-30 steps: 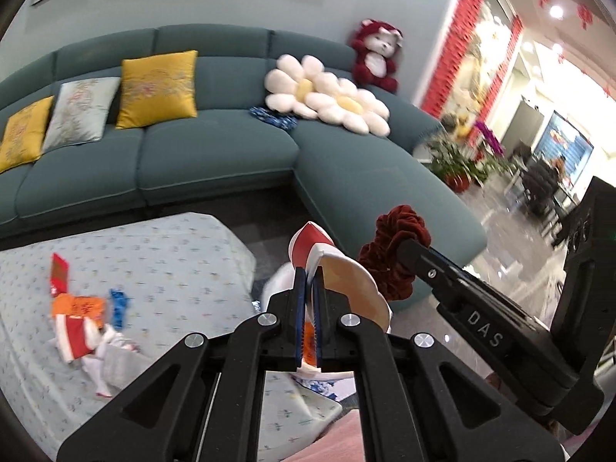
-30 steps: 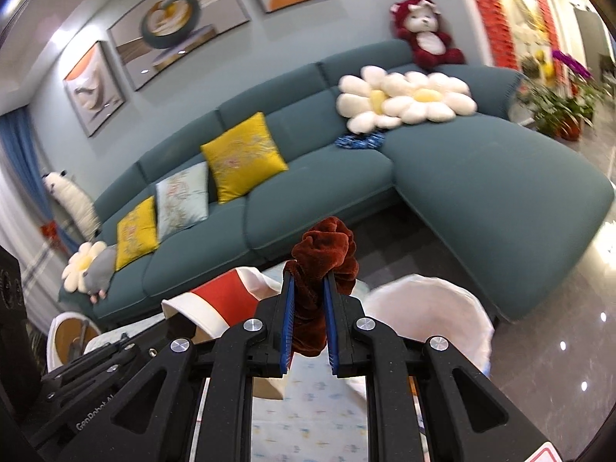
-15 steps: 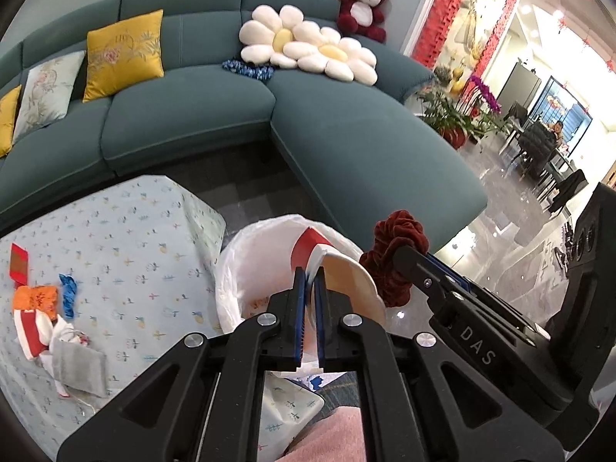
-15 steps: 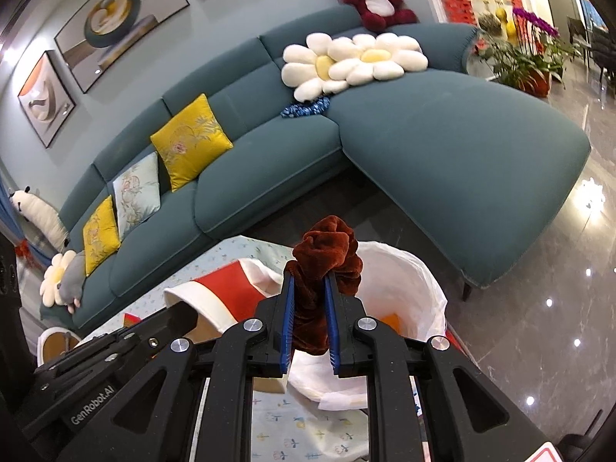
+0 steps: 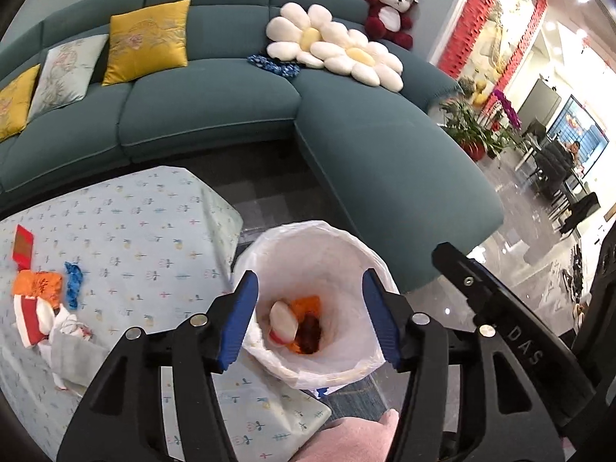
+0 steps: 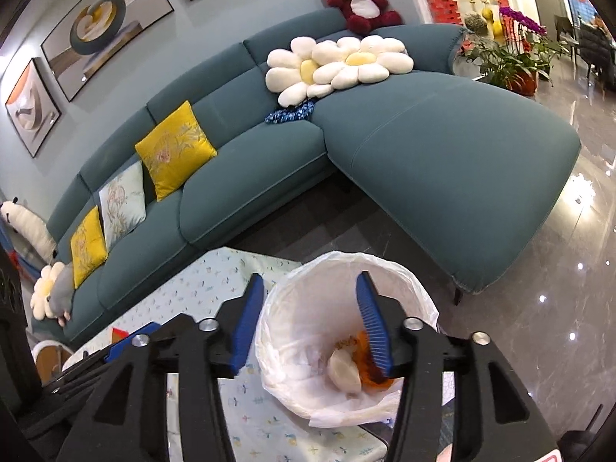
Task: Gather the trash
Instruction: 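Move both open grippers back over the table trash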
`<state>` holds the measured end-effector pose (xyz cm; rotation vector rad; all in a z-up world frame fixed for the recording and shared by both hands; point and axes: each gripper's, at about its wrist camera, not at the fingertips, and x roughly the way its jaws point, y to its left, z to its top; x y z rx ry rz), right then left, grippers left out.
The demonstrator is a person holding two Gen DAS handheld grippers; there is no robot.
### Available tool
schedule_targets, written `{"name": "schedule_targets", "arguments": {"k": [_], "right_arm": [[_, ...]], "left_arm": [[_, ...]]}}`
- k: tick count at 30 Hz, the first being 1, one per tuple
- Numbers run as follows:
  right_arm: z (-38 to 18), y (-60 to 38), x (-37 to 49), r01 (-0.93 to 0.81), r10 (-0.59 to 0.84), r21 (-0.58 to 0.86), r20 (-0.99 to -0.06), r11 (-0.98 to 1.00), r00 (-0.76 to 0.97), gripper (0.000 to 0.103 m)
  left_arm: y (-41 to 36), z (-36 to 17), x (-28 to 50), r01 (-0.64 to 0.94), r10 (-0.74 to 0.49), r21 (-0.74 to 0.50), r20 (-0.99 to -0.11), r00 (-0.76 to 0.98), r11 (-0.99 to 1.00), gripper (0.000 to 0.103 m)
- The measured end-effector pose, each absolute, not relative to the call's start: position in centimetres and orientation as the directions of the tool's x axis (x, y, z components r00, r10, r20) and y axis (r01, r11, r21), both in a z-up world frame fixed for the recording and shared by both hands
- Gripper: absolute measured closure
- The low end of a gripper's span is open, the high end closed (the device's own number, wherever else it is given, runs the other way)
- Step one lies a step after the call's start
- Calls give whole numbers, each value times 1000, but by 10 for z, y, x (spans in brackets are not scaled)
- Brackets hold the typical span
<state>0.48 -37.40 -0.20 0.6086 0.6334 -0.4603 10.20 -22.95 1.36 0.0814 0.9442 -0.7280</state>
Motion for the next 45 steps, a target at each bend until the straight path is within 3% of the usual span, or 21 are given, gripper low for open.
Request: {"name": "schedule_targets", "arguments": {"k": [7,15,22,35,45], "right_arm": [[18,-334,11,521,-197,364,-643,772,740,50],[40,-265,29,423,-147,324,-621,846,770,40],[40,-208,41,350,-81,311,-634,884,769,37],[-13,-91,78,235,65,296,-737,926,673,33],[-70,-27,116,190,109,258,-818,947,565,33]], "left_arm": [[-180,26,102,560,-510,-218,-740,439,799,40],[-105,38,114,469,-479,-238,-717,506,851,37],[-30,36,123,362,-416,-239,-712,566,901,25],[100,-17,137,168,-252,-189,-788,562,967,24],[160,-65,146,71,-198,-188,-842,502,980,24]]}}
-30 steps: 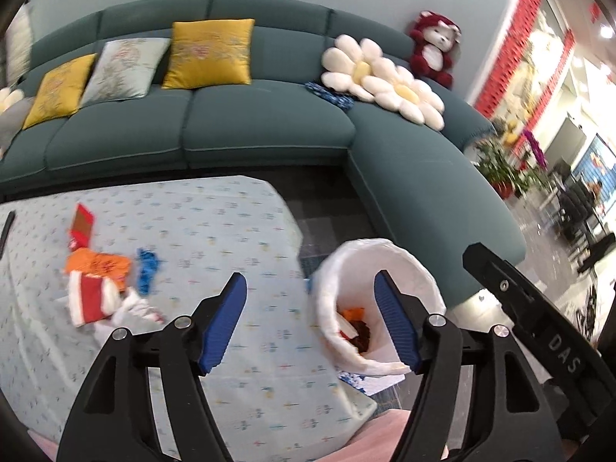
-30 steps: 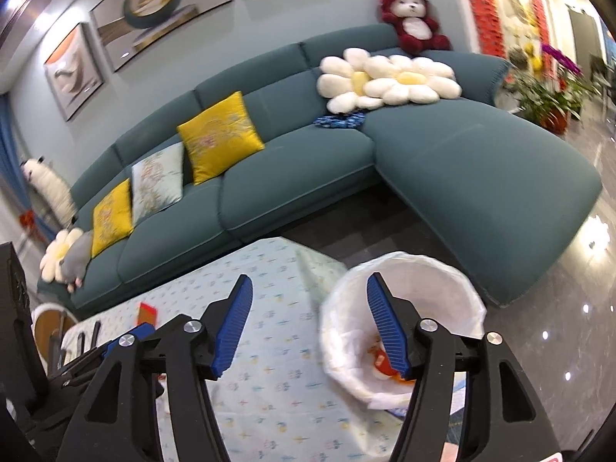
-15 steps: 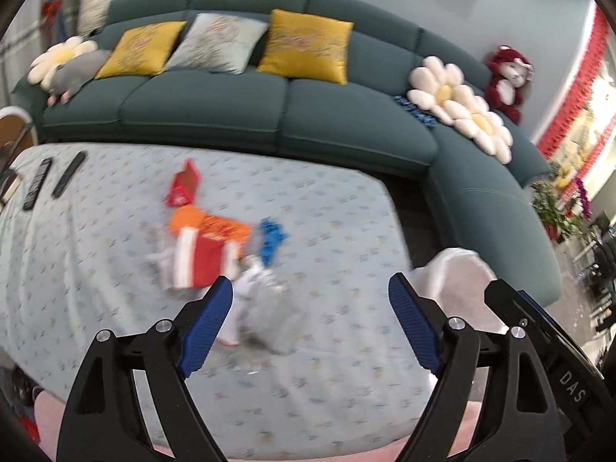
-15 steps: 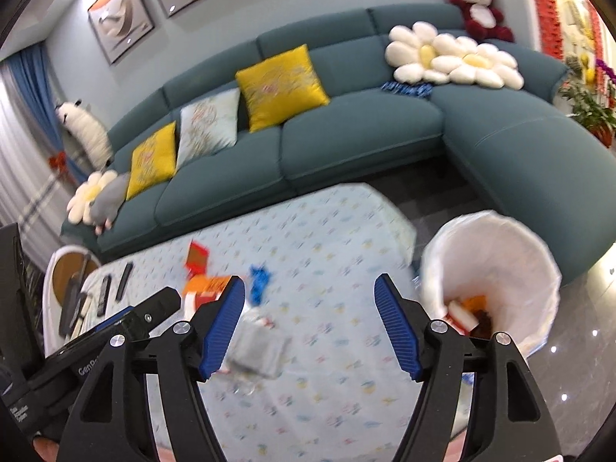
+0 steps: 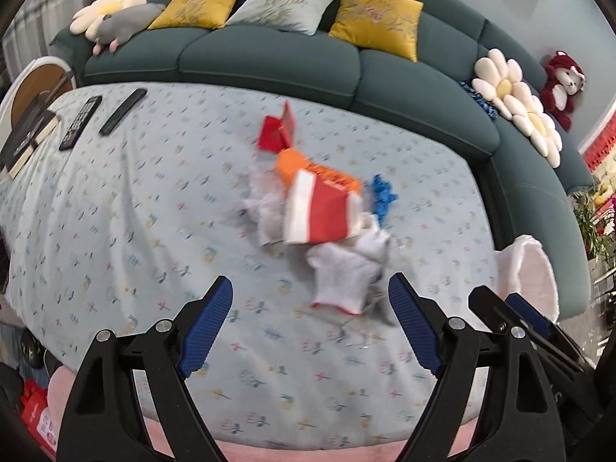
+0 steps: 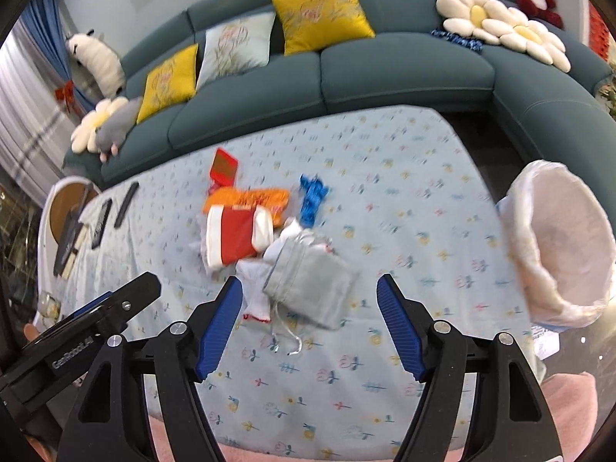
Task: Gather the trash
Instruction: 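Move both open grippers back over the table trash, then grasp the grey drawstring pouch with the right gripper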
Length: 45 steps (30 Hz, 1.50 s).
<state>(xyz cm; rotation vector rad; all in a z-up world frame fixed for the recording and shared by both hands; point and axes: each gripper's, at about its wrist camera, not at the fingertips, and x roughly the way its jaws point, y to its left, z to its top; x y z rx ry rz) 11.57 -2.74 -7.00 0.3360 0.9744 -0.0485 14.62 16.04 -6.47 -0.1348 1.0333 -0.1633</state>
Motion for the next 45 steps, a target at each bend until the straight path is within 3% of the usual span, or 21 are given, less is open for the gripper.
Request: {"name": "schedule_targets", "arguments": {"k": [13,19,23,26,39,41,43,45], "right_arm": [[-129,-3,168,228,97,221,-885,948,455,35],[-159,-1,183,235,116,223,-911,946,396,59],[-168,-8,181,236,152,253,-914,938,375,91],[-166,-16,175,245,171,279,-906,928,387,101],[-139,-62,155,300,176,345,-863,889,473,101],[-138,-67,153,307,176,350,-862,885,475,101],[-139,-71,150,315,176,355,-861,880,477,101],[-139,-75,149,319,178,360,-859,877,480,101]], "left_arm": [[194,-119,161,32,-222,-230,-884,410,973,24],[198,-134,171,11,-252,-267,-894,370,964,24],[194,-138,178,15,-274,-288,-893,357,957,24],[184,-139,183,22,-305,-317,-887,347,948,23],[110,-160,209,30,-403,-409,-878,258,912,20],[104,-162,212,30,-389,-395,-884,261,918,24],[98,-165,213,39,-384,-387,-889,250,921,45],[96,-168,212,50,-391,-391,-889,239,919,57]]}}
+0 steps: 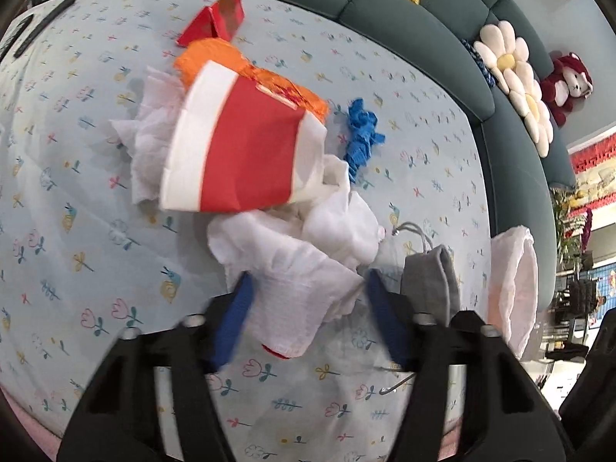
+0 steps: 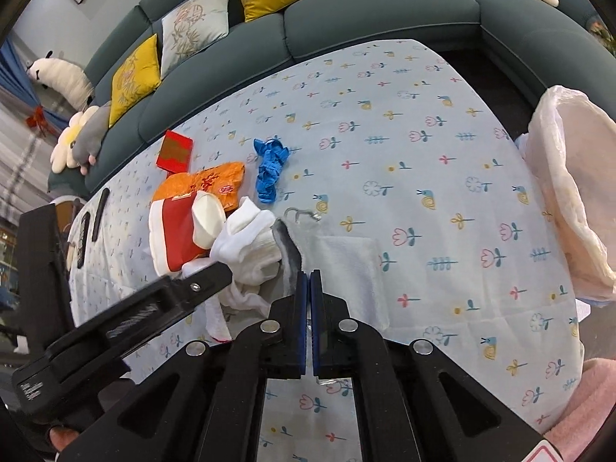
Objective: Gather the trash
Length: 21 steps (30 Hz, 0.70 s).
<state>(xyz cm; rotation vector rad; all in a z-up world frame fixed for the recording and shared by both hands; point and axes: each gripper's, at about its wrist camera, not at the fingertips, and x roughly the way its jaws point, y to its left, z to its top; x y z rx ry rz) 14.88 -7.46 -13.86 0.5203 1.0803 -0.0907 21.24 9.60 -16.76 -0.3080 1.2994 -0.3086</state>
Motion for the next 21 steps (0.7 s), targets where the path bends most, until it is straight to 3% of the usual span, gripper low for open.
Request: {"name": "schedule_targets", "arguments": {"k": [4,11,21], "right_arm": [[-138,-79,146,324,186,374,-854,869,486,101],[-123,-80,139,312,196,399,-831,862,521,101],[-46,-94,123,255,188,453,-727,855,660,101]], "left_arm": [[95,-169,204,82,-398,-390,-887,235,917,93],[101,-149,191,90,-398,-389,-873,281,917,98],[87,-50,169,199,-437,-389,-792,427,900,103]]}}
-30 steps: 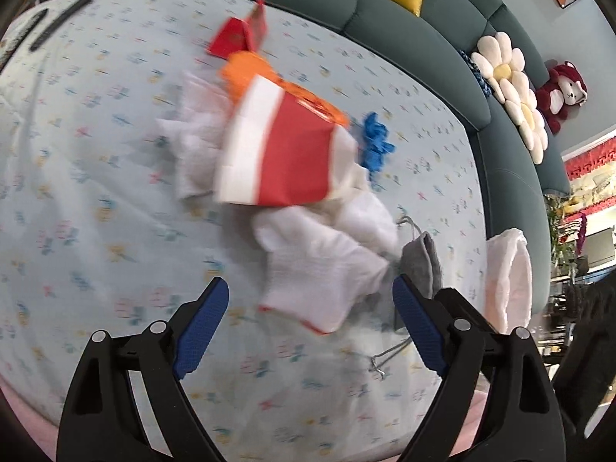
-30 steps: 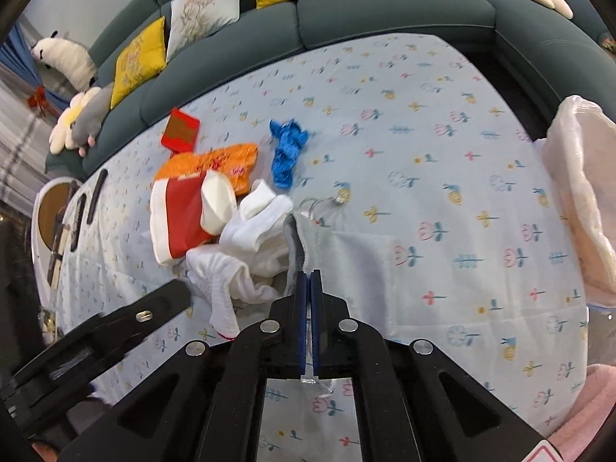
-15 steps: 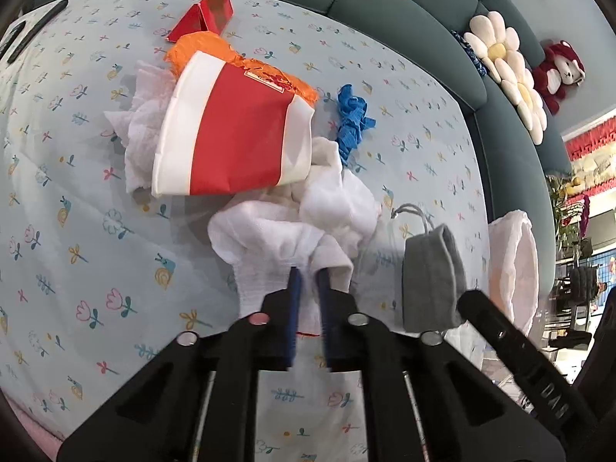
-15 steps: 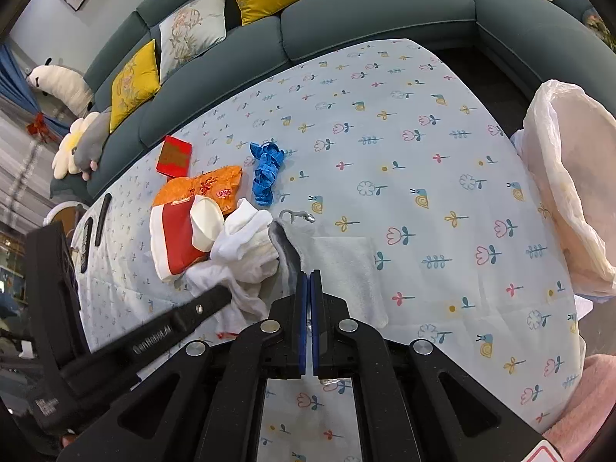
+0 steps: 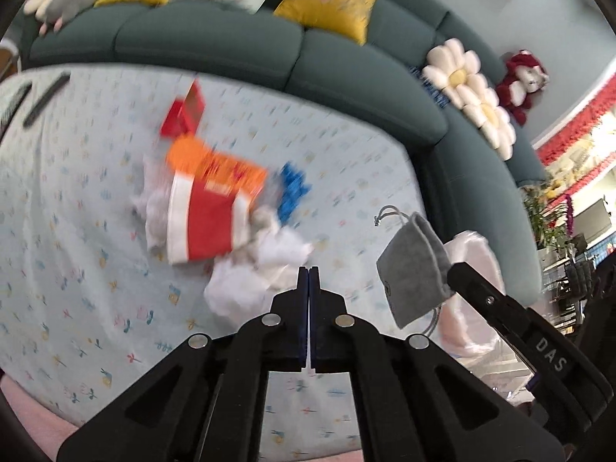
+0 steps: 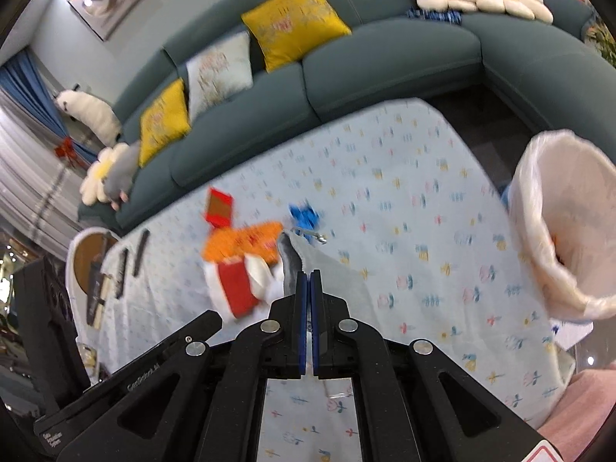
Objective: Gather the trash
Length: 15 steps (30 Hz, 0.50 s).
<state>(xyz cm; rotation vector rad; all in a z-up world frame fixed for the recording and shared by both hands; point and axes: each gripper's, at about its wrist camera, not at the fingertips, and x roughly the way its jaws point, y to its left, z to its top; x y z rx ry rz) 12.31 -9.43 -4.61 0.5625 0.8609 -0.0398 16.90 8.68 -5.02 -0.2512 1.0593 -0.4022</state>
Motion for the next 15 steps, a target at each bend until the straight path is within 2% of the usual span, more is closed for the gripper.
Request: {"name": "schedule_targets", "arguments": {"k": [7,9,11,12,13,14,15], "right_arm": [[23,-114,102,206,153,460,-628,864,763,101],[30,-118,95,205,143,453,-623,868,769,101],[31,-120,87,203,135,441,-622,874,771,101],[29,-120,84,203,132,435,-625,877,769,101],[25,-119,82,203,131,428,-632,881,764,101],[22,-120,82,204,132,426,-637,882,760,101],[15,-120,82,208,135,427,-644,880,753,101]], "left_arm": [[64,19,148,294,-474,-372,-719,509,880,103],[66,23,143,285,-479,-385,-716,507,878,103],[69,19,142,269,-478,-395,-724,497,878,99],[72,14,140,248,-462,-390,-735,496,887,86],[76,9,140,231,-446,-383,-745,496,895,60],[79,4,139,209,-431,-377,-753,497,902,52],[84,-4,139,184,-416,-376,-760,500,908,40]]}}
